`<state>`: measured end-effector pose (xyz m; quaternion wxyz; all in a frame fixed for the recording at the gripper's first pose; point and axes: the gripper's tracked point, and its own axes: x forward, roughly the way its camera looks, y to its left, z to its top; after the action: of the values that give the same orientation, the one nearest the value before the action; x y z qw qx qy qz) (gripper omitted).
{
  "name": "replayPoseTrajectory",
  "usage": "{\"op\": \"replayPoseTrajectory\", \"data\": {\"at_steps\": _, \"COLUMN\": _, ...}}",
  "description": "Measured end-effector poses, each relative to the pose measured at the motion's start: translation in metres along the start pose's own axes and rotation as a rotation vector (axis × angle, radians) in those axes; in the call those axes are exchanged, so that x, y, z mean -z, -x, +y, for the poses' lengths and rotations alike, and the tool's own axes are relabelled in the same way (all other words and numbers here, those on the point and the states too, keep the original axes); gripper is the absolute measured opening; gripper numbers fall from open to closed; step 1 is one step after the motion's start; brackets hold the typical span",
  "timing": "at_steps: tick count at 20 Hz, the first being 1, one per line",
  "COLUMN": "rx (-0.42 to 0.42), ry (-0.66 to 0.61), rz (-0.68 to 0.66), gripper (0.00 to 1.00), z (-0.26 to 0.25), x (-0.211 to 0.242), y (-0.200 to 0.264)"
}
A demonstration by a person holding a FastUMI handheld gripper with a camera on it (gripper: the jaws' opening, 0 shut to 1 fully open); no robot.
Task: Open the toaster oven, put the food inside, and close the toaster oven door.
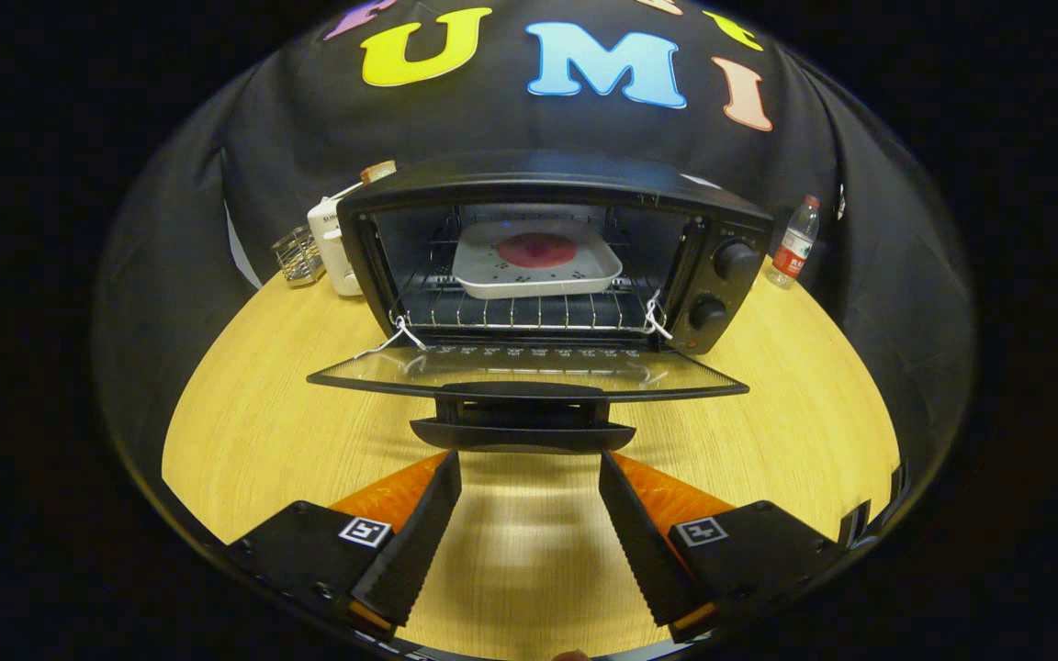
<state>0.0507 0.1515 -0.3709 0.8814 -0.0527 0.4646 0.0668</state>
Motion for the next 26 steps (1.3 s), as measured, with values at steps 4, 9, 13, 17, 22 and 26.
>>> {"op": "replayPoseTrajectory", "data": {"at_steps": 4, "rx": 0.013, "ry": 0.002, "rz": -0.043, "gripper": 0.96, "z": 0.0, "x": -0.011, "y": 0.007}}
{"op": "replayPoseTrajectory", "data": {"at_steps": 9, "rx": 0.025, "ry": 0.06, "rz": -0.12, "gripper": 0.96, "z": -0.002, "x": -0.03, "y": 0.013}}
{"op": "replayPoseTrajectory", "data": {"at_steps": 13, "rx": 0.046, "ry": 0.093, "rz": -0.213, "gripper": 0.96, "z": -0.007, "x": -0.055, "y": 0.032}}
{"op": "replayPoseTrajectory", "data": {"at_steps": 17, "rx": 0.035, "ry": 0.13, "rz": -0.317, "gripper": 0.96, "z": -0.009, "x": -0.073, "y": 0.068}}
{"op": "replayPoseTrajectory", "data": {"at_steps": 22, "rx": 0.018, "ry": 0.119, "rz": -0.411, "gripper": 0.96, "z": -0.02, "x": -0.082, "y": 0.12}}
{"op": "replayPoseTrajectory", "data": {"at_steps": 26, "rx": -0.02, "ry": 0.048, "rz": -0.506, "gripper": 0.96, "z": -0.032, "x": -0.092, "y": 0.167}}
